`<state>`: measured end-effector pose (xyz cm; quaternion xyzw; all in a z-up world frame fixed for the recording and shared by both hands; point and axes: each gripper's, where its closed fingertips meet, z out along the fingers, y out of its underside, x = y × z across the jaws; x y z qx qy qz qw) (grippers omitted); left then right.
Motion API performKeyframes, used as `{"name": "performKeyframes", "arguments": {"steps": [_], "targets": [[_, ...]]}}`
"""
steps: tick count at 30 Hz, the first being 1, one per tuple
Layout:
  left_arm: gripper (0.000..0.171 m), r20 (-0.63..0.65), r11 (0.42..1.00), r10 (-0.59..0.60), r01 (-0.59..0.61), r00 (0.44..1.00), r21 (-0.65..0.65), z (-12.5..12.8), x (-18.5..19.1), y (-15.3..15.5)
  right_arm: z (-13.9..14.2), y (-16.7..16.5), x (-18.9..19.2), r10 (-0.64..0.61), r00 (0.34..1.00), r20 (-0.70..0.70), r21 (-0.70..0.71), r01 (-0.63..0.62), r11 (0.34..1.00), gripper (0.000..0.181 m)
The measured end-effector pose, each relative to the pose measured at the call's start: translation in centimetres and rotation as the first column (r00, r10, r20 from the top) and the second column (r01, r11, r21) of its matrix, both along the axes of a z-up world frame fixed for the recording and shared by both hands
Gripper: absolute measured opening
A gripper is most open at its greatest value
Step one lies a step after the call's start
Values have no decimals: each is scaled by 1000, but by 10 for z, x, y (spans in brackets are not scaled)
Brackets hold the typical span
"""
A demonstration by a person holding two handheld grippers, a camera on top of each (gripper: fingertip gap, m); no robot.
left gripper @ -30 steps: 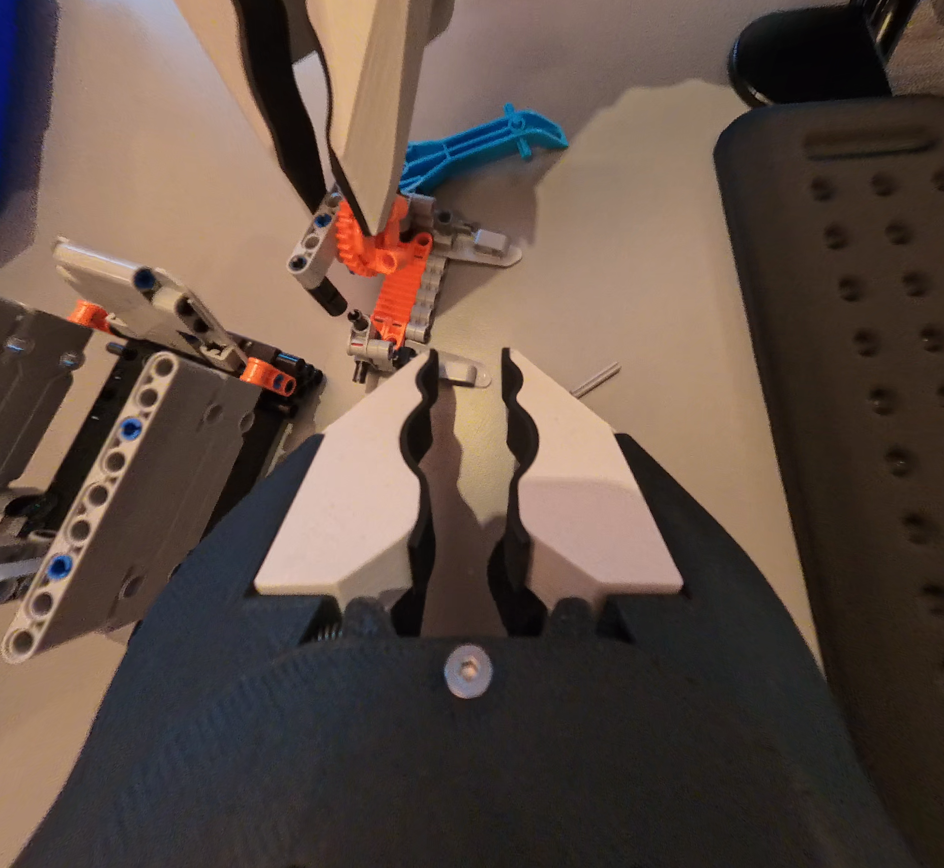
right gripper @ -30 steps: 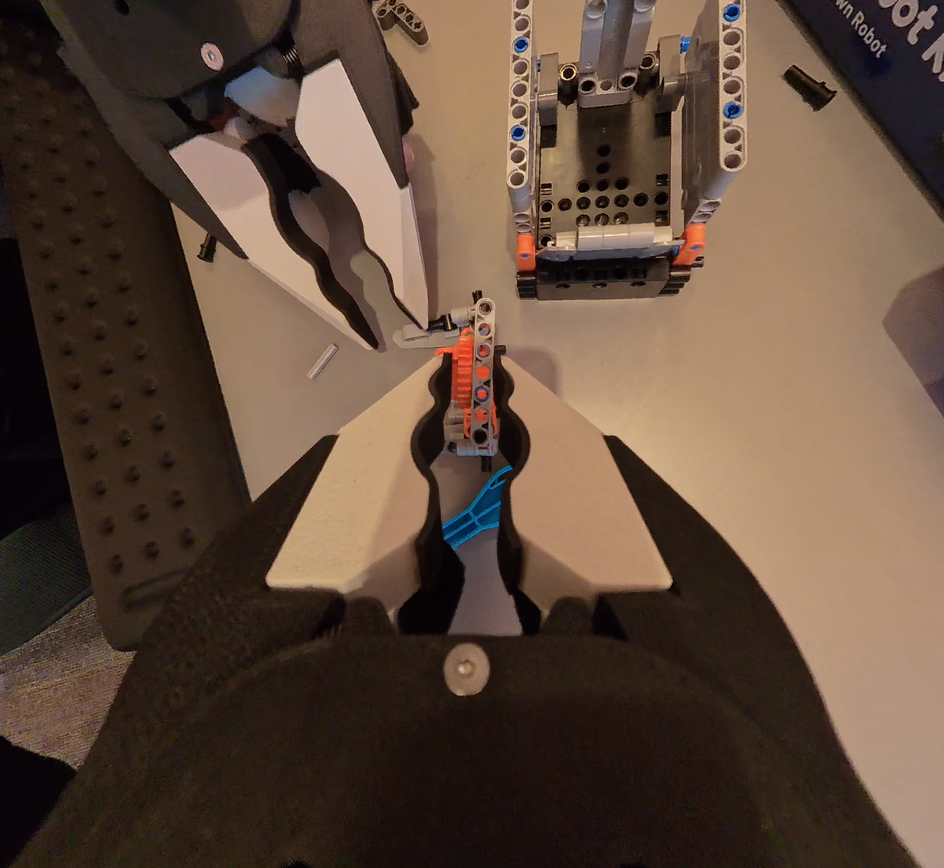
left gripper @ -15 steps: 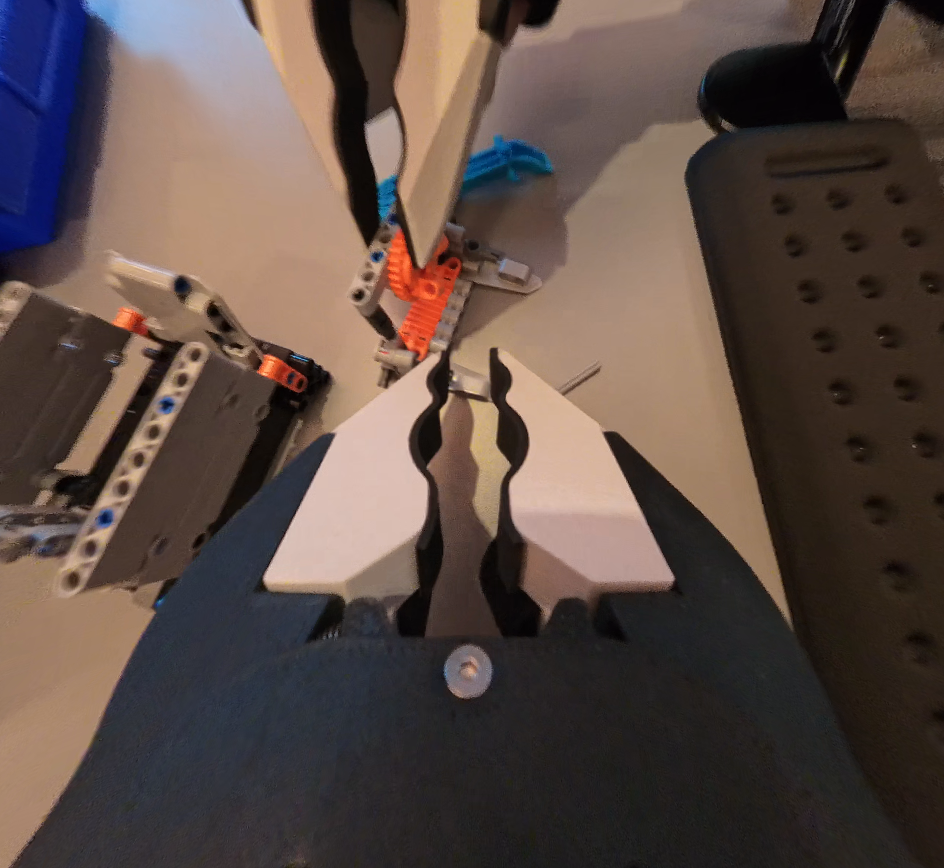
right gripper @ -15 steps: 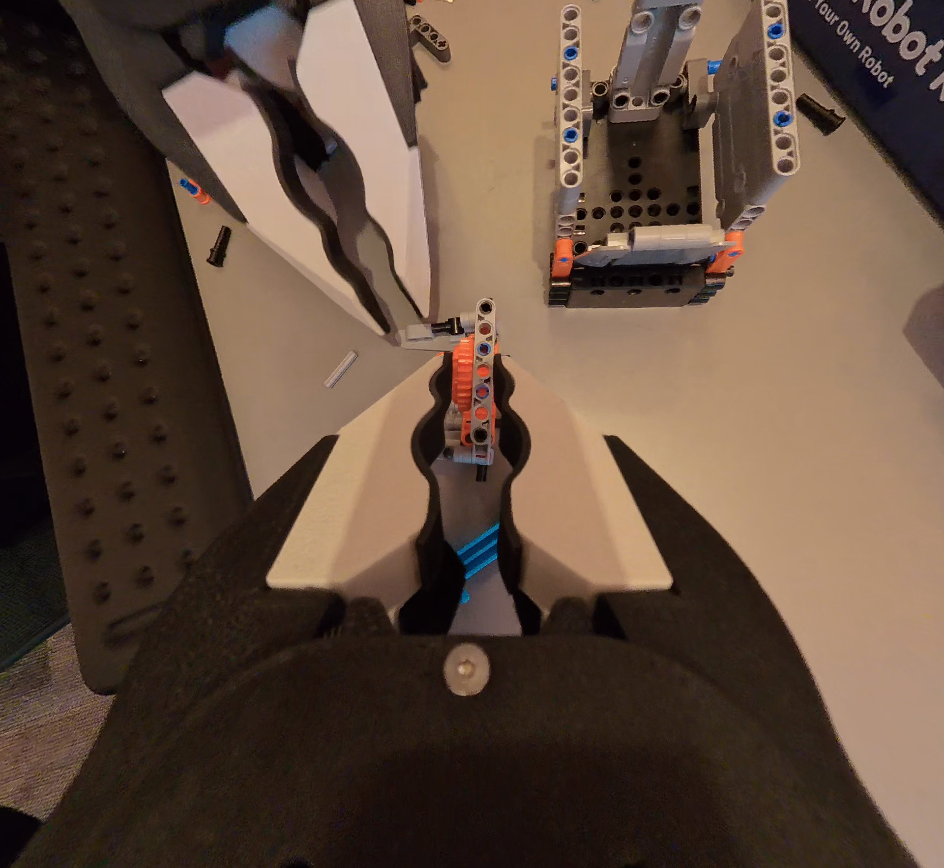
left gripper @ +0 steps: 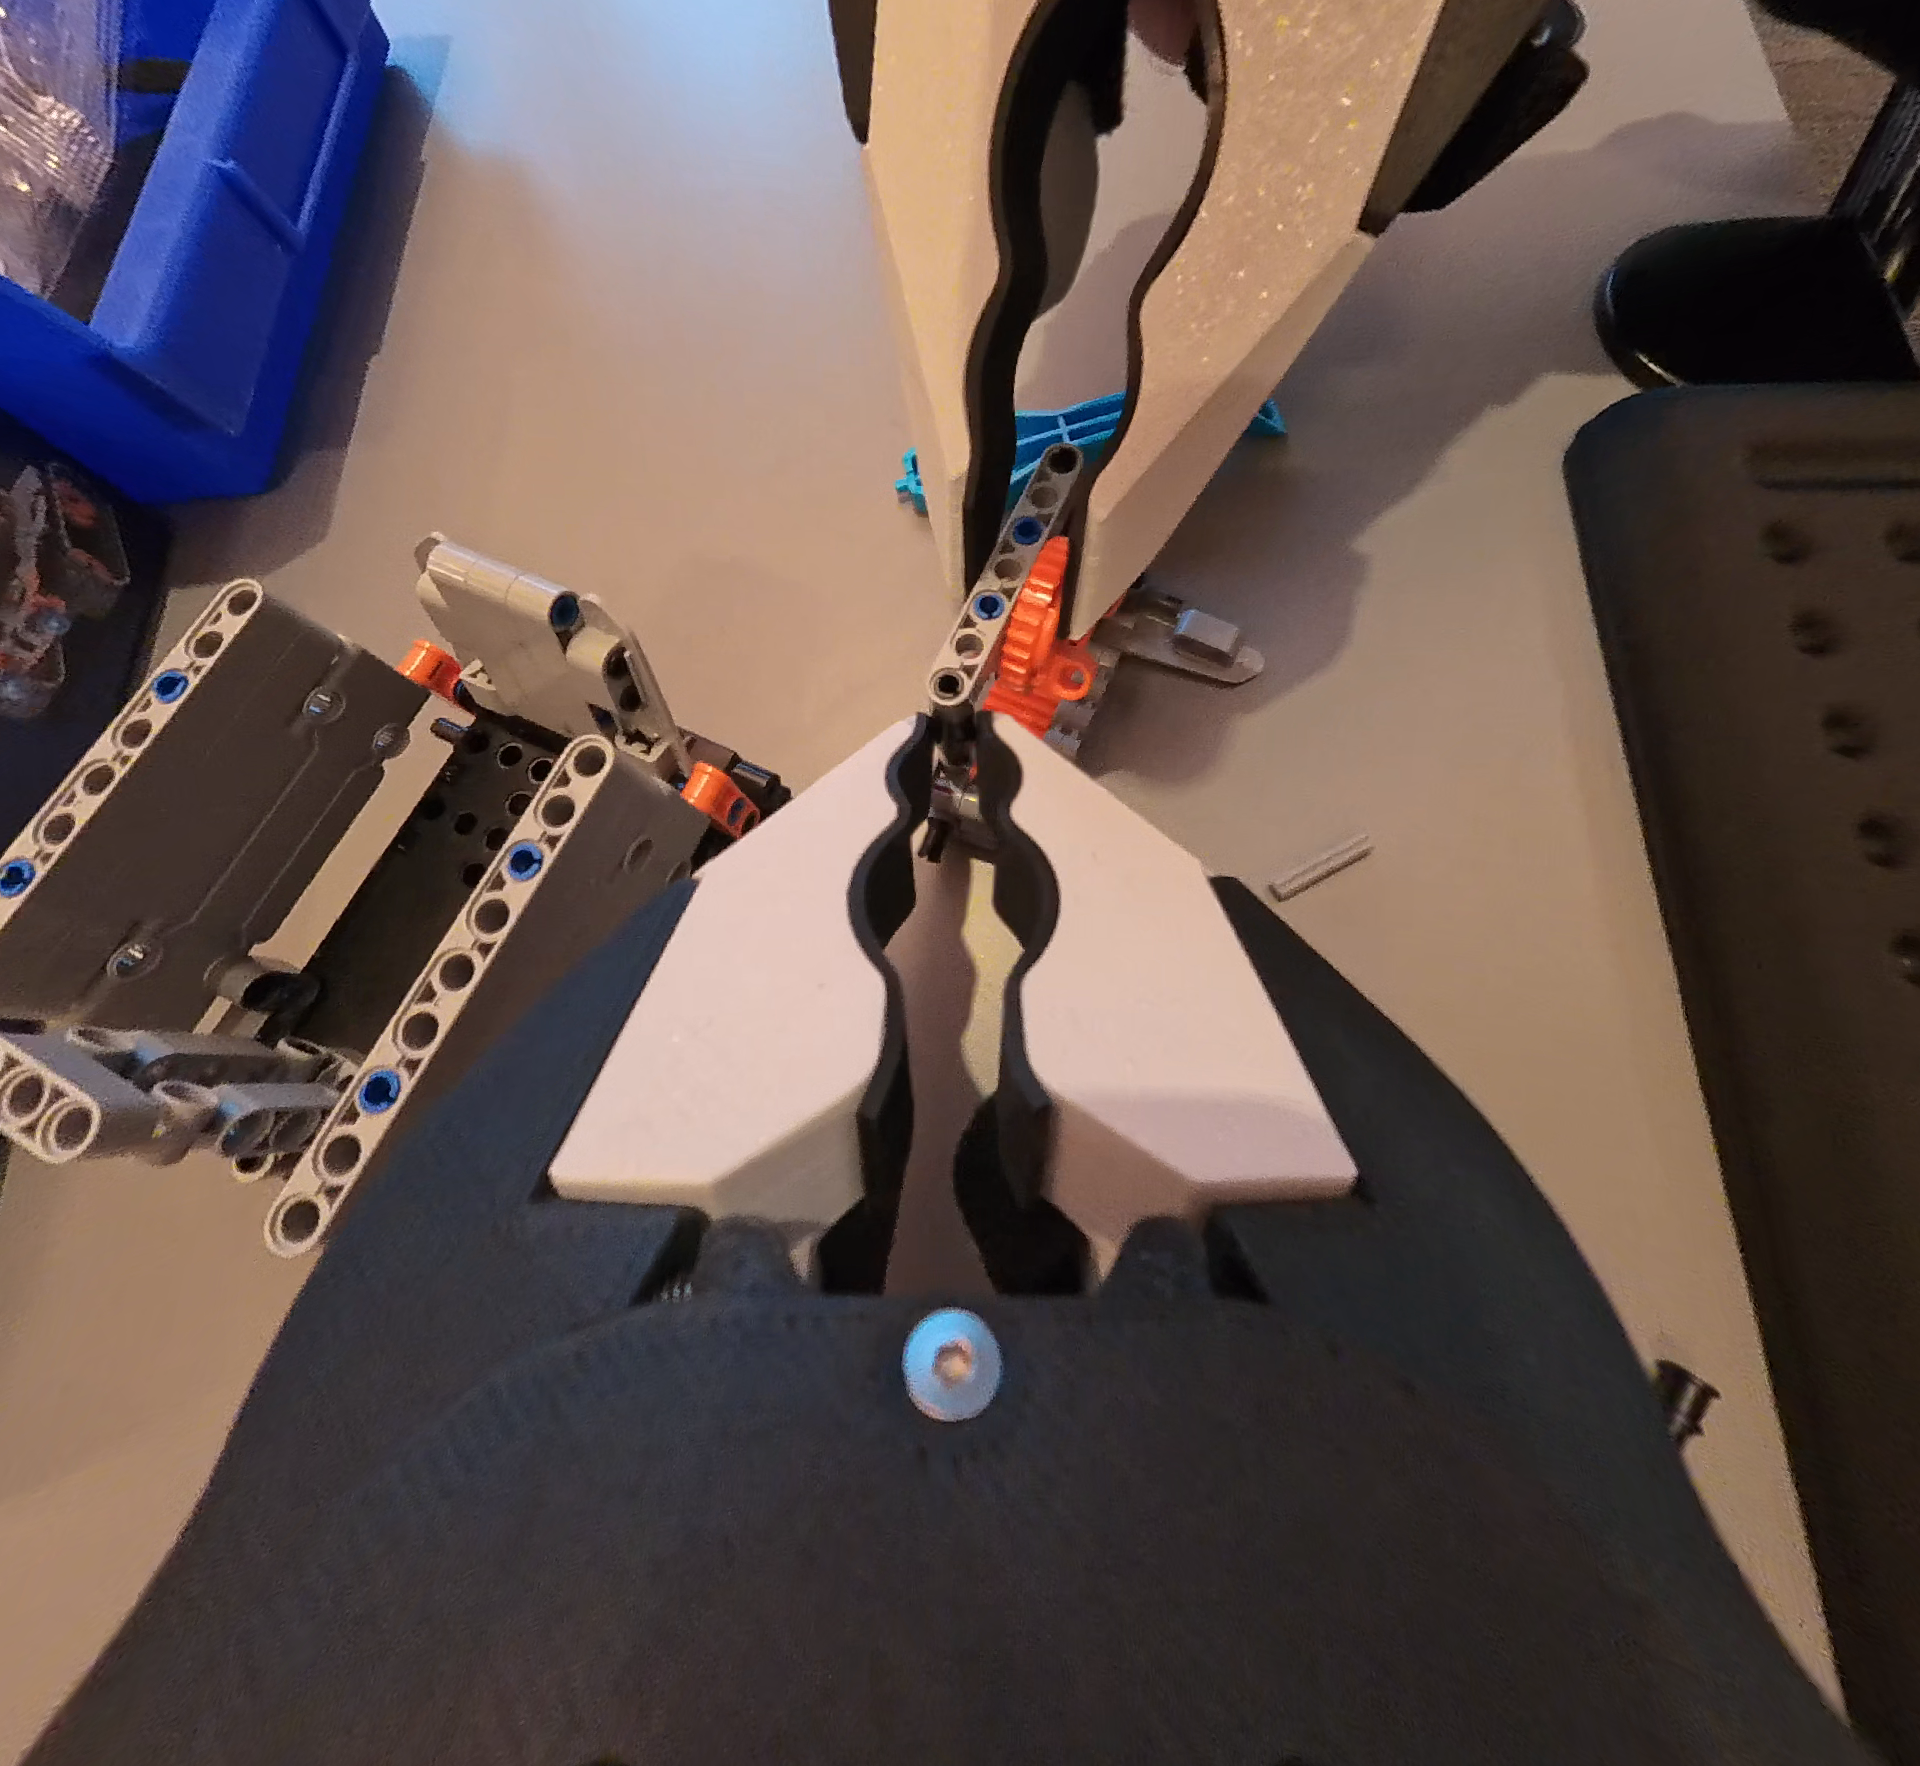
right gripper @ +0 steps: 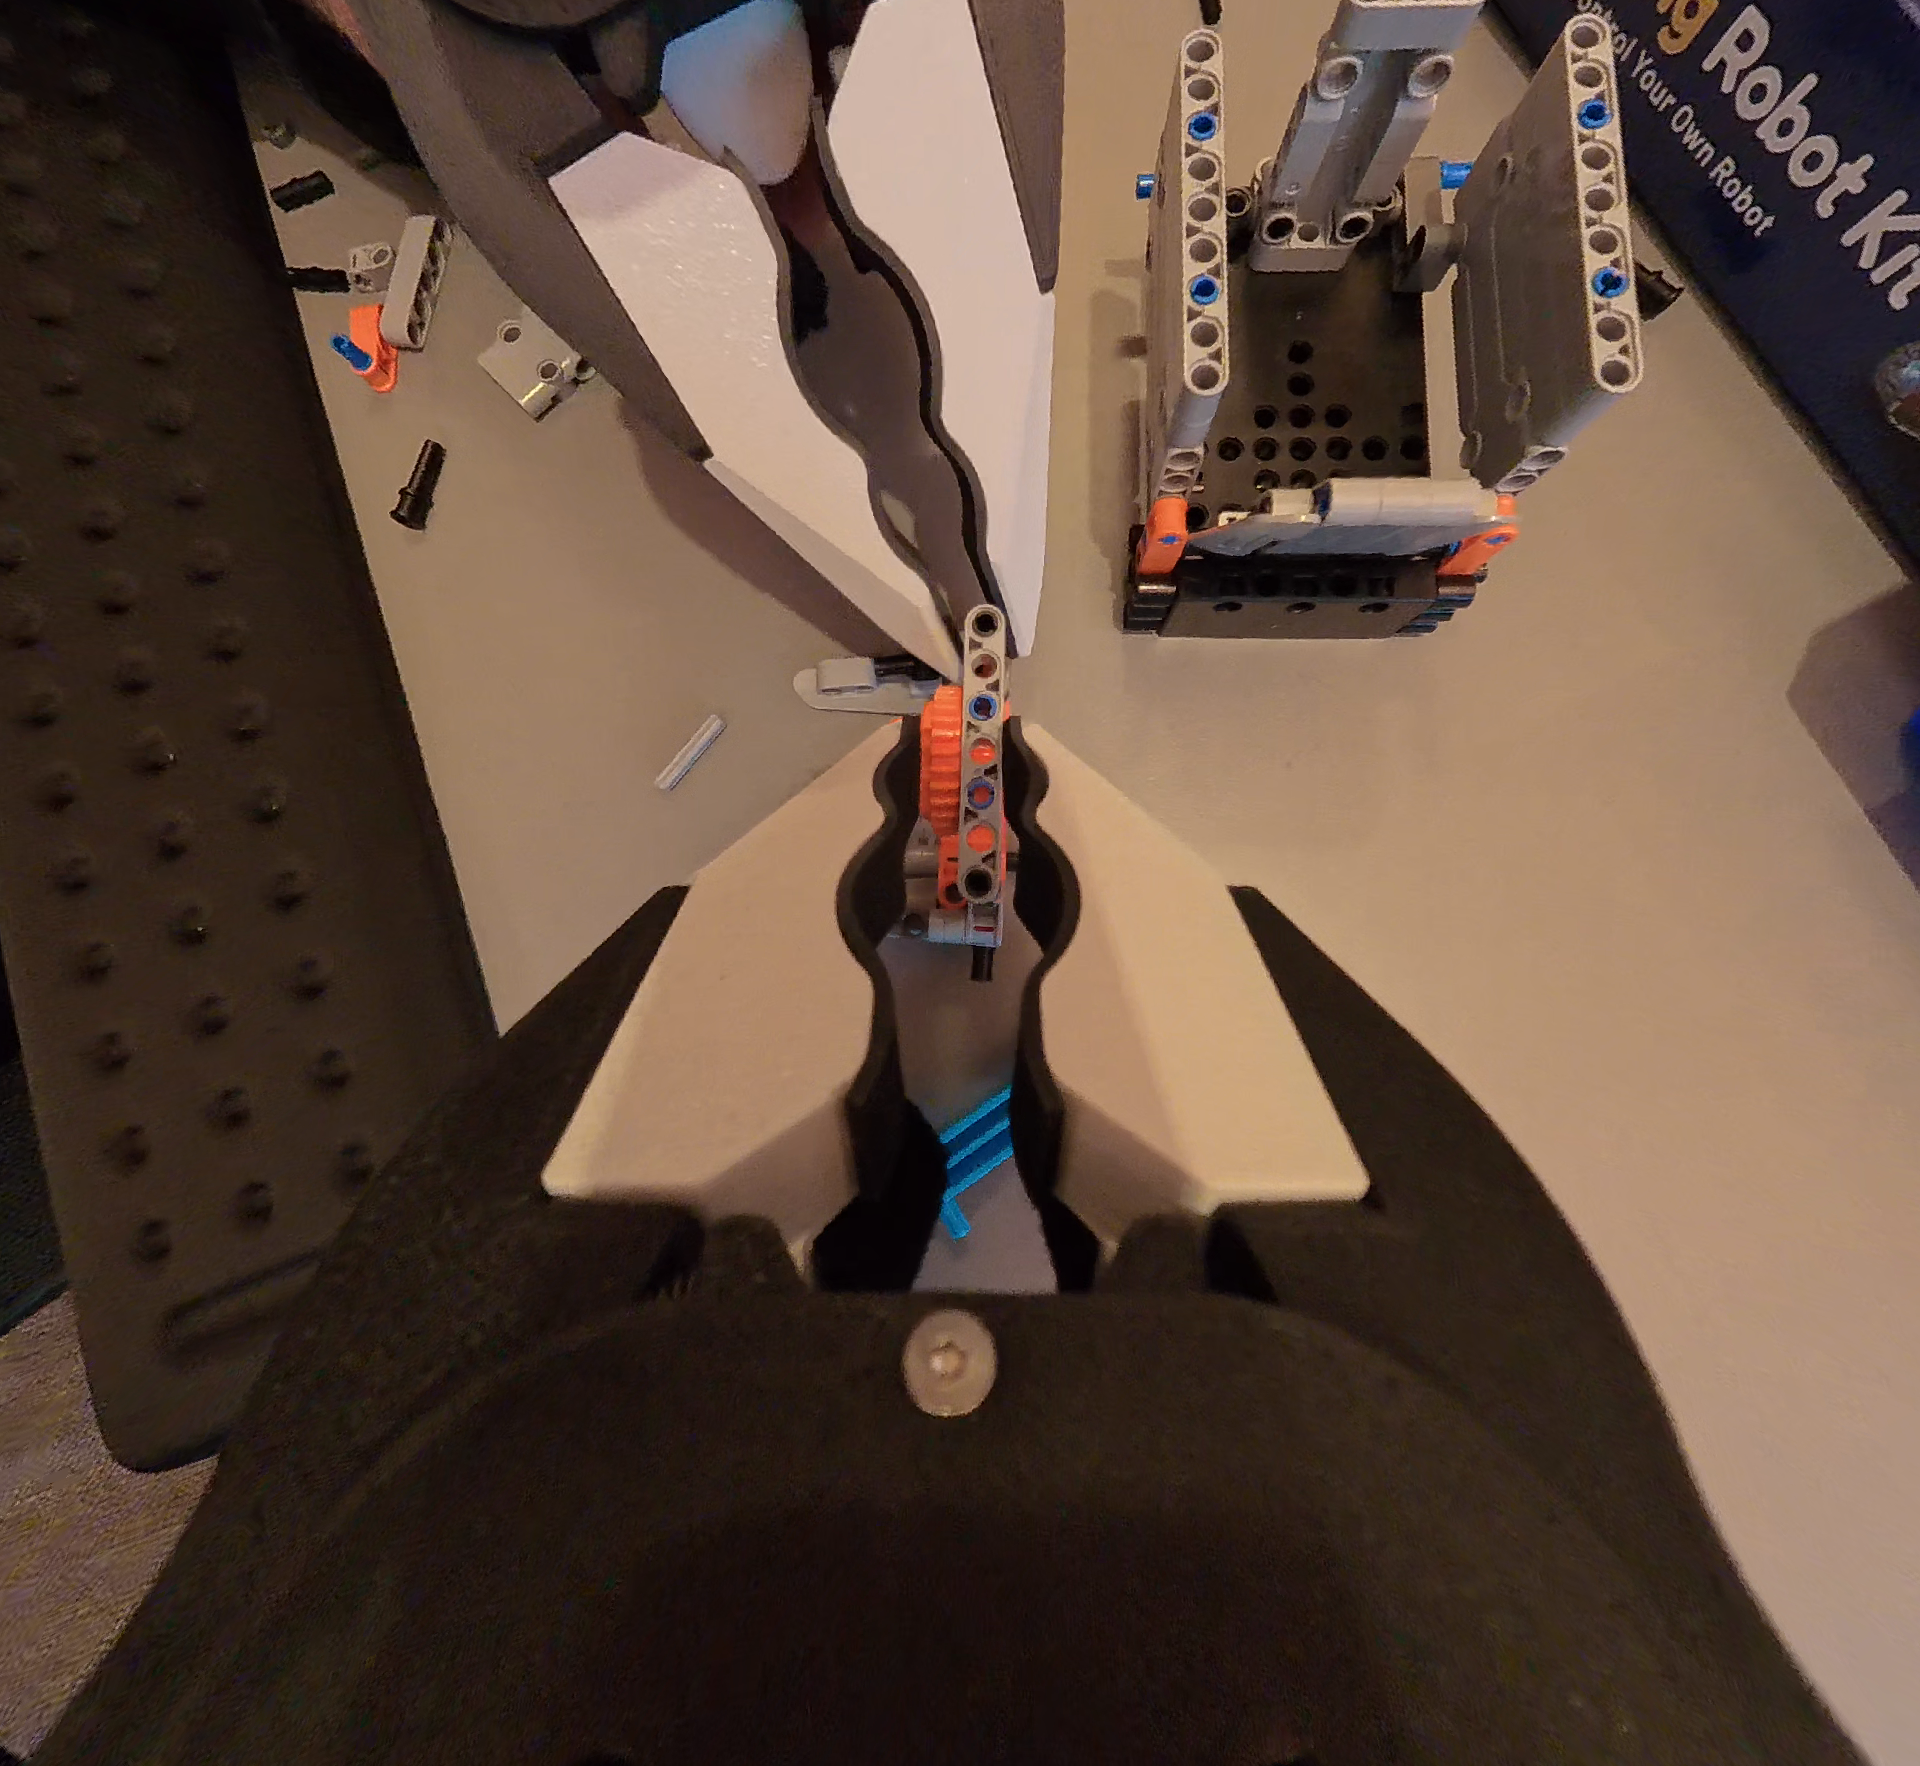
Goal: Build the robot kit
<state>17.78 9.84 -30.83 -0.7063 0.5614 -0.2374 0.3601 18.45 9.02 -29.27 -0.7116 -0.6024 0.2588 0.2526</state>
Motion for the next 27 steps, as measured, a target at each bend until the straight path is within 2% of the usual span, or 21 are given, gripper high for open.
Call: {"name": "performKeyframes", "arguments": {"steps": [5, 13, 16, 18, 21, 23, 27], "targets": [[5, 8, 1000, -11, 11, 1000, -28, 0, 0, 0, 0, 0, 0, 0, 1000, -3, -28, 0, 1000, 13], [5, 37, 995, -18, 21, 999, -95, -1, 1, -1, 1, 0, 1, -35, 998, -50, -154, 27, 988, 14], [5, 31, 996, -21, 24, 999, -86, 0, 1, -1, 13, 2, -2, -50, 995, -83, -135, 39, 990, 30], [5, 31, 996, -23, 26, 999, -82, 0, 2, -1, 9, 4, -4, -40, 999, -26, -99, 38, 994, 31], [5, 25, 996, -30, 32, 999, -80, 0, 2, -2, -4, 3, -9, -3, 998, 62, -67, 7, 998, 24], [5, 26, 996, -37, 39, 999, -79, 0, 2, -3, -4, 1, -14, 16, 998, 63, -61, -13, 998, 11], [6, 24, 994, -58, 60, 998, -93, 0, 0, -5, -5, 3, -15, 14, 997, 82, -57, -9, 998, 5]]}}
